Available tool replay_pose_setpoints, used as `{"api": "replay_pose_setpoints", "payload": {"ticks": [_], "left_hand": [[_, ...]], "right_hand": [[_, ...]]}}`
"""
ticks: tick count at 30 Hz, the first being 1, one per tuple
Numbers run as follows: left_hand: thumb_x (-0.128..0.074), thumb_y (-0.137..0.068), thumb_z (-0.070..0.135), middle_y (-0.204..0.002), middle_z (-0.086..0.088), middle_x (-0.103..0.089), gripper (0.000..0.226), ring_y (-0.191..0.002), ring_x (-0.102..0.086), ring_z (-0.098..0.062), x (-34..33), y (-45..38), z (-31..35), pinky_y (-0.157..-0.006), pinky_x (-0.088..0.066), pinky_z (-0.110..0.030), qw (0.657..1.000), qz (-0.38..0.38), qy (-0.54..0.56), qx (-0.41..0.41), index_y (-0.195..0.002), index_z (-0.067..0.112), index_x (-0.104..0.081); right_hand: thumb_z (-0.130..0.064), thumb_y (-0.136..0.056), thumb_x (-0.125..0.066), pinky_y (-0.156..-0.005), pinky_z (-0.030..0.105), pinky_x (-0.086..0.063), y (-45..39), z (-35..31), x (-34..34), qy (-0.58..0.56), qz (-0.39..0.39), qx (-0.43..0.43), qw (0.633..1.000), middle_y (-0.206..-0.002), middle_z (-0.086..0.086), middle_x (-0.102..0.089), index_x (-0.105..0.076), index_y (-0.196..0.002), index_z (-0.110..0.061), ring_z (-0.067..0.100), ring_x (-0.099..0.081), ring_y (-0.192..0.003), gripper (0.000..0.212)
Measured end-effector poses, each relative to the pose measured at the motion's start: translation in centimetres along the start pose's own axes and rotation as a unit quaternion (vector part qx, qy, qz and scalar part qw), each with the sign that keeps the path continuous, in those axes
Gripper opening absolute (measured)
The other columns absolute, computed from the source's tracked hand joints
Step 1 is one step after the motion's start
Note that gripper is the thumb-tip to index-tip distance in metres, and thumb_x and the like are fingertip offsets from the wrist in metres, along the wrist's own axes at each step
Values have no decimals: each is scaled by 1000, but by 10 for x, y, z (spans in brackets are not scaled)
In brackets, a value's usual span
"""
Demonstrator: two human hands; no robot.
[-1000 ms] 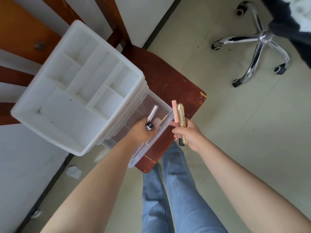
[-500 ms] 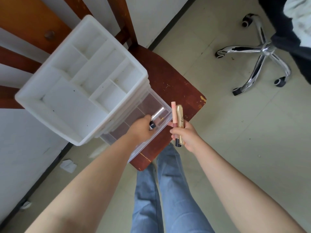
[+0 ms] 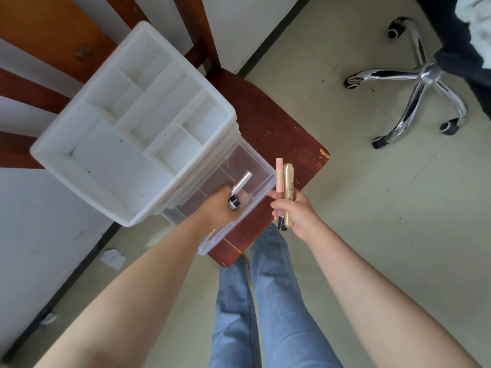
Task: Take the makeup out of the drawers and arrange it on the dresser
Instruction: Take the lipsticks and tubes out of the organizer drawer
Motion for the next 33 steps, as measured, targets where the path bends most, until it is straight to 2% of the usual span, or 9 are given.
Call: {"api": "replay_pose_setpoints", "payload": {"ticks": [2, 8, 13, 16, 19, 22, 26, 30, 33], "left_hand": [[-57, -83, 16, -101, -9, -55, 30, -87, -52, -23, -2, 5, -3, -68, -36, -23, 999, 16, -45, -6, -111, 9, -45], [-54, -79, 6, -99, -5, -58, 60, -93, -56, -28, 1, 20, -36, -70, -40, -28, 993, 62, -81, 53, -134, 11, -30], [-48, -82, 3, -108, -11, -62, 42, -96, -58, -34, -1, 22, -57, -71, -44, -35, 982, 113, -118, 98, -123, 6, -38], [-47, -83, 2, -114, -8, -58, 56, -97, -58, -32, -6, 16, -53, -67, -39, -31, 982, 122, -126, 75, -135, 17, -30], [-49, -84, 6, -114, -11, -57, 55, -96, -58, -32, -10, 12, -48, -66, -37, -30, 981, 106, -155, 36, -134, 16, -29], [-54, -83, 11, -110, -10, -60, 56, -92, -58, -29, -4, 14, -46, -67, -39, -29, 986, 112, -119, 18, -135, 17, -32], [-61, -81, 24, -96, -7, -64, 45, -82, -60, -27, 15, 28, -36, -66, -40, -26, 988, 138, -72, 8, -121, 10, -45], [-58, -76, 7, -91, -9, -63, 24, -80, -59, -33, 36, 63, -24, -64, -42, -31, 985, 158, -64, -7, -94, 8, -43], [-57, -71, 2, -82, -2, -54, 27, -75, -53, -31, 52, 101, -31, -62, -37, -27, 982, 186, 0, 25, -85, 11, -36]], "right_hand": [[12, -81, -51, -46, 15, -44, 0, 1, 0, 0, 2, 2, 1000, -96, -2, -63, -50, -97, -14, 4, -49, -43, 31], [14, -81, -48, -45, 16, -44, 5, 5, -3, -25, -6, 10, 1000, -106, 1, -59, -51, -87, -22, 2, -48, -37, 36], [12, -81, -50, -49, 18, -45, 5, 8, -4, -33, 0, 9, 999, -109, 1, -59, -52, -87, -22, 3, -48, -41, 34], [11, -81, -50, -50, 19, -44, 5, 9, -4, -36, 10, 8, 999, -111, 2, -59, -52, -86, -21, 4, -49, -41, 33], [13, -81, -48, -47, 19, -42, 6, 9, -5, -44, 18, 12, 999, -112, 5, -57, -52, -84, -16, 6, -46, -42, 30], [14, -82, -47, -48, 19, -42, 8, 8, -6, -56, 19, 14, 998, -111, 4, -58, -51, -83, -15, 5, -46, -40, 29], [13, -80, -47, -45, 17, -41, 13, 12, -12, -16, 33, 13, 999, -98, -2, -60, -53, -87, -19, 6, -46, -41, 33], [10, -77, -50, -47, 21, -40, 22, 17, -24, 27, 58, 14, 998, -84, 0, -57, -51, -72, -17, 12, -44, -47, 27], [9, -77, -50, -49, 24, -38, 25, 10, -58, 58, 19, 19, 998, -79, 1, -56, -50, -75, -16, 13, -44, -48, 25]]}}
Point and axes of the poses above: each hand's wrist, its own y-axis away from the middle knuckle, its own x-axis out of the back of the hand, z = x × y, the point moved 10 cm from there along -y, towards the middle knuckle
